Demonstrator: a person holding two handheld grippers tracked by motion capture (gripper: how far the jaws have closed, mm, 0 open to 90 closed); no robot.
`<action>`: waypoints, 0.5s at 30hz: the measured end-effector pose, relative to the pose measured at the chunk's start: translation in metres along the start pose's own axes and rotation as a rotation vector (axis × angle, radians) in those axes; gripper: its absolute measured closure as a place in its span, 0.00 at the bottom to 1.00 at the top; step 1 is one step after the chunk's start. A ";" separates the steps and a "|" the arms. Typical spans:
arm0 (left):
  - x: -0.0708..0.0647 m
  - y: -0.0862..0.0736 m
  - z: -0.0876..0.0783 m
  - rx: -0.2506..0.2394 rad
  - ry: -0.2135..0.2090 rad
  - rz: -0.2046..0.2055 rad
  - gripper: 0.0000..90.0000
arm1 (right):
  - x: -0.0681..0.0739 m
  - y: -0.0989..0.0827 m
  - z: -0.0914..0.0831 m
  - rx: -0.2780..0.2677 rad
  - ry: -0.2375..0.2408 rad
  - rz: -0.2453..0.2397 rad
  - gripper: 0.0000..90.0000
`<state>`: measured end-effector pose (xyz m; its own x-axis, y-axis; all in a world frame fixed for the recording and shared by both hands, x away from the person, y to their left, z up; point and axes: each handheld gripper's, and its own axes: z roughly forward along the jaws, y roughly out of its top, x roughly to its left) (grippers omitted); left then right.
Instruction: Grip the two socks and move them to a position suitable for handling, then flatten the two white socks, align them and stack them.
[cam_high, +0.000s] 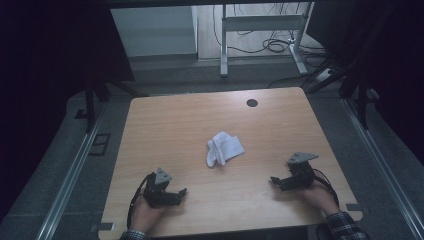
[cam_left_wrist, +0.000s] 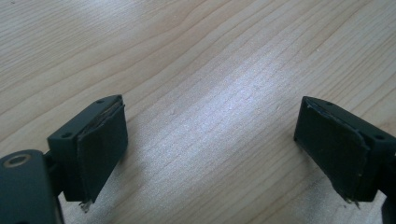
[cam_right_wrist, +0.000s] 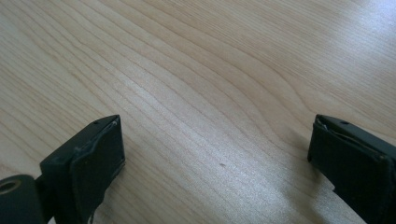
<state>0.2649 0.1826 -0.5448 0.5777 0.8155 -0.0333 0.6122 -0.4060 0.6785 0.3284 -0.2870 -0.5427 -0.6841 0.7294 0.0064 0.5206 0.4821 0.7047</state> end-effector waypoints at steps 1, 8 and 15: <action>0.000 0.000 0.000 0.000 0.000 0.000 0.11 | 0.000 0.000 0.000 0.000 0.000 0.000 0.04; 0.000 0.000 0.000 0.001 0.000 0.000 0.11 | 0.000 0.000 0.000 0.000 -0.003 0.003 0.04; 0.000 0.000 0.000 0.001 0.000 0.001 0.11 | 0.000 0.001 0.000 0.007 -0.008 0.005 0.04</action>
<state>0.2655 0.1827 -0.5448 0.5784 0.8151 -0.0330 0.6121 -0.4070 0.6780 0.3282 -0.2865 -0.5421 -0.6776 0.7354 0.0041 0.5271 0.4818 0.7000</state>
